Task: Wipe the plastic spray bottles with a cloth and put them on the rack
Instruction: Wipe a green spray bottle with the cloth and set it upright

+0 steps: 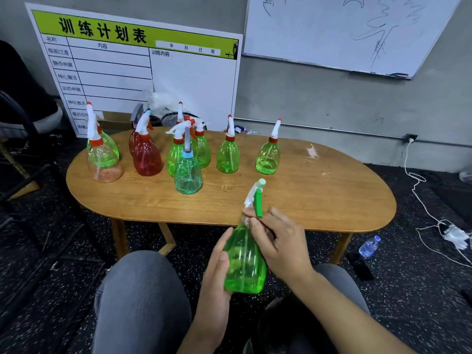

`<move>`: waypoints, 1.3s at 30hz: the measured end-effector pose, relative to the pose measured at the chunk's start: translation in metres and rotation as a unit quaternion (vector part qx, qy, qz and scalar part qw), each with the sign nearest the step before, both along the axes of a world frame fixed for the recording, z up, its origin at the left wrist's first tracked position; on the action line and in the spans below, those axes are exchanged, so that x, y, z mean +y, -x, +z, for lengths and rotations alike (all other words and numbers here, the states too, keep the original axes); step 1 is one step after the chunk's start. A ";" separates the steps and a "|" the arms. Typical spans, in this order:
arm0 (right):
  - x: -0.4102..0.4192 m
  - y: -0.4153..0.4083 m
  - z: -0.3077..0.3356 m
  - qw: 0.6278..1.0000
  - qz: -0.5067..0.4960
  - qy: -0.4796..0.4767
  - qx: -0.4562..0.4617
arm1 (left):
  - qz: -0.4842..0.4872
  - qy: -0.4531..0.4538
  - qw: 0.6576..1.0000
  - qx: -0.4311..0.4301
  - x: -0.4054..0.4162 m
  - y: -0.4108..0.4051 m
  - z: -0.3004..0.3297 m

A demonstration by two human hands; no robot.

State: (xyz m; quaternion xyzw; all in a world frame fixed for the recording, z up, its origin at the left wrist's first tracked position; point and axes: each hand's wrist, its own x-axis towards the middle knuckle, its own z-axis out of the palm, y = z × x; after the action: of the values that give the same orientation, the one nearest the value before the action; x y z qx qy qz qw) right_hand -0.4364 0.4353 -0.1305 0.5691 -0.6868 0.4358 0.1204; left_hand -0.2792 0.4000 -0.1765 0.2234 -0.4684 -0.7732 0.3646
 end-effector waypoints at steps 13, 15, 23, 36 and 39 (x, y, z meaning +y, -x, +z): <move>0.042 -0.038 -0.028 0.960 0.178 -0.002 0.217 | -0.007 -0.043 0.998 0.052 0.001 -0.002 0.001; 0.042 -0.036 -0.024 0.962 0.172 0.003 0.212 | -0.006 -0.042 0.997 0.059 0.001 -0.003 0.002; 0.029 -0.006 -0.019 0.991 0.027 0.054 -0.121 | 0.025 0.013 0.999 0.022 -0.001 0.001 -0.002; 0.007 0.000 0.001 0.998 0.031 0.005 -0.062 | -0.001 0.022 1.000 -0.005 -0.001 0.004 -0.007; 0.012 -0.010 -0.005 0.999 0.035 -0.004 -0.019 | 0.005 0.025 1.000 -0.004 -0.001 0.002 -0.008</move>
State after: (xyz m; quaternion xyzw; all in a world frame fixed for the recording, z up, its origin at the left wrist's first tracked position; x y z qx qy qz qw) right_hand -0.4264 0.4477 -0.1353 0.5846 -0.6705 0.4479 0.0896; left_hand -0.2816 0.3991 -0.1843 0.2198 -0.4880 -0.7582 0.3723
